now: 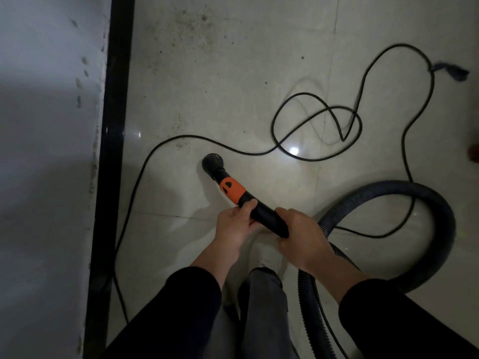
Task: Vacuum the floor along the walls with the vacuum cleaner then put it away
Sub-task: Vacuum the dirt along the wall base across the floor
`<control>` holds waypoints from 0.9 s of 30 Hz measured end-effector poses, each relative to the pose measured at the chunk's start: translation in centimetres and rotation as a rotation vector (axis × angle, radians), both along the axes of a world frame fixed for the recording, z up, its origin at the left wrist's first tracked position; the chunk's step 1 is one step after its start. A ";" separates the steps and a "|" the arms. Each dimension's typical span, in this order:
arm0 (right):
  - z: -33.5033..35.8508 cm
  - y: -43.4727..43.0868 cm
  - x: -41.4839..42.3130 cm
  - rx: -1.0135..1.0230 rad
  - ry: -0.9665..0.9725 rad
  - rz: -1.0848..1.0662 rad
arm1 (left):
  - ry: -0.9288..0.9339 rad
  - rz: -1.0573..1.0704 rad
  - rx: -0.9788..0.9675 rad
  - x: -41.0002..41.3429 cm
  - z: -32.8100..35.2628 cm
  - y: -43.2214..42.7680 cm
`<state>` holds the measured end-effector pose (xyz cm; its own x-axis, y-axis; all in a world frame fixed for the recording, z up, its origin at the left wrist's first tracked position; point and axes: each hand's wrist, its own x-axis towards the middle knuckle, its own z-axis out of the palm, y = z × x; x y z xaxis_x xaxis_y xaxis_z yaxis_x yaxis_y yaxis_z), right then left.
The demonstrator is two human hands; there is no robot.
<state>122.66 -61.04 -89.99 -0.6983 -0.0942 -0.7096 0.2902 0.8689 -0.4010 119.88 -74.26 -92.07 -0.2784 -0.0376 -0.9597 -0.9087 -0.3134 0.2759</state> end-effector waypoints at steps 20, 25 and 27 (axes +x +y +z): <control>-1.8 -4.0 -6.0 -0.029 0.014 0.076 | 0.018 0.057 -0.062 -5.0 -2.1 -4.4; -2.0 -5.6 -6.7 -0.031 0.022 0.090 | 0.007 0.060 -0.062 -5.3 -2.2 -6.1; -2.0 -6.2 -6.8 -0.032 0.021 0.103 | 0.000 0.070 -0.059 -5.3 -2.2 -6.7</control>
<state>115.84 -67.27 -91.96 -0.6982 -0.1892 -0.6904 0.1909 0.8803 -0.4344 114.53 -80.96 -94.23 -0.2736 -0.1131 -0.9552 -0.8851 -0.3590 0.2961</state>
